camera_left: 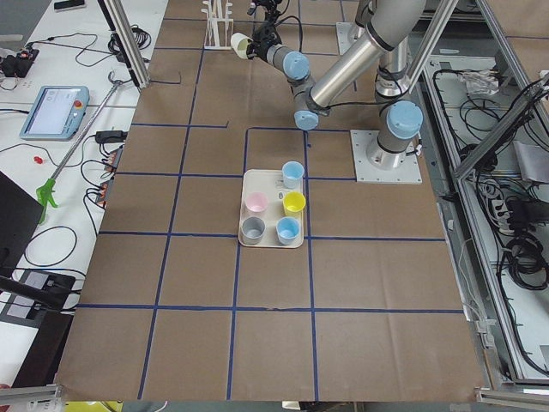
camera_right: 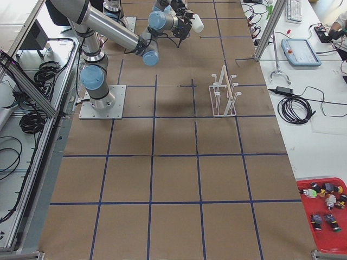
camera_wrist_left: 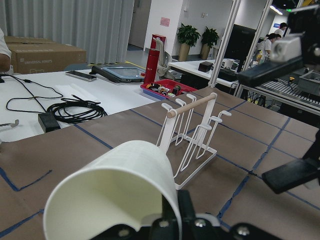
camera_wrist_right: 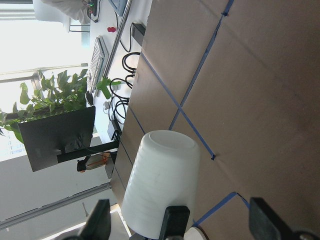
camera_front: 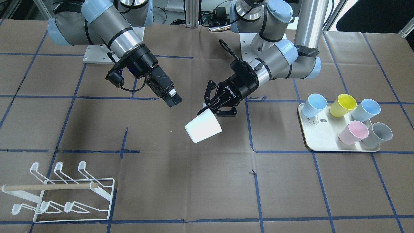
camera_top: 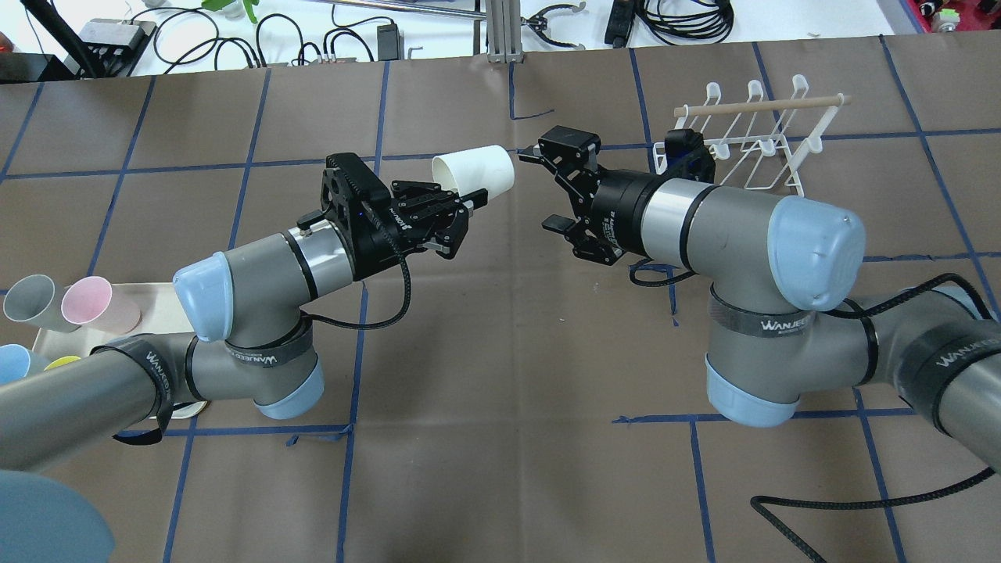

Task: Transfer IKEA cup to right arm and place on rack

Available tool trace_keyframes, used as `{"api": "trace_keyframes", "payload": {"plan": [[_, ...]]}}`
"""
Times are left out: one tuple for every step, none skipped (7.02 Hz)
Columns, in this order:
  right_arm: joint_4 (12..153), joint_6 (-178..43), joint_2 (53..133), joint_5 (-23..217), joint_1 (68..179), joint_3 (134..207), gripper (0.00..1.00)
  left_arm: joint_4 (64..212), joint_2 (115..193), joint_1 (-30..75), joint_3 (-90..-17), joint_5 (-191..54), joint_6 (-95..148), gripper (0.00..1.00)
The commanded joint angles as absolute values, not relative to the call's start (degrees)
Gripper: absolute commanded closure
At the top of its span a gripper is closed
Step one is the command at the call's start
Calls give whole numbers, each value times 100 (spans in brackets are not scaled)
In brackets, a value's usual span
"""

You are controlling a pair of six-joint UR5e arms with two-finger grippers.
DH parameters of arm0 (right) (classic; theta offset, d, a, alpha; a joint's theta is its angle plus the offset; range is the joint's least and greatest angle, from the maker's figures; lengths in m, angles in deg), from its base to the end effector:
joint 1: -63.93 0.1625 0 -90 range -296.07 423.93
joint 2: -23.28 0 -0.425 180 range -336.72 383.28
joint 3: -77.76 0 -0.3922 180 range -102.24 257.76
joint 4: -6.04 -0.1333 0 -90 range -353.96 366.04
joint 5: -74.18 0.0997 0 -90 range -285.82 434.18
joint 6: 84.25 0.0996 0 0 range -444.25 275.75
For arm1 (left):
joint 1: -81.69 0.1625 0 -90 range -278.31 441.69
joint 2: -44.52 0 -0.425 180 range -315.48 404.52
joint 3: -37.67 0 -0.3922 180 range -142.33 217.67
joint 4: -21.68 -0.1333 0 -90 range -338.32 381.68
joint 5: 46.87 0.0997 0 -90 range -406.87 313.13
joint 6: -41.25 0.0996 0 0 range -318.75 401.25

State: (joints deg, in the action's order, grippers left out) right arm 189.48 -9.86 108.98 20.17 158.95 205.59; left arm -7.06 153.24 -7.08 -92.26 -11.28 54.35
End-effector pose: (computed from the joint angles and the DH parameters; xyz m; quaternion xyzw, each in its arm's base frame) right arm 0.2303 -0.4295 0.3507 0.3779 0.7811 -0.1389 0.4773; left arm -0.2048 -0.4449 0.2876 -0.3073 -0.7421 0.4912 0.3371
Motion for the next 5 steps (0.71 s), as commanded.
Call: {"api": "trace_keyframes", "payload": {"plan": [[19026,-728,10661,2013,15894,20555,4,-706,15332,-708,-9232,-1128,5435,100],[19035,-290,10555,2022,15902,20538,4,-706,15324,-708,-9232,-1128,5435,100],[19078,-225,10485,2013,15902,20512,5,-706,15332,-708,-9232,-1128,5435,100],[19209,2,10449,2013,15911,20503,6,-706,15332,-708,-9232,-1128,5435,100],[19219,56,10396,2004,15963,20450,6,-706,15332,-708,-9232,-1128,5435,100]]}}
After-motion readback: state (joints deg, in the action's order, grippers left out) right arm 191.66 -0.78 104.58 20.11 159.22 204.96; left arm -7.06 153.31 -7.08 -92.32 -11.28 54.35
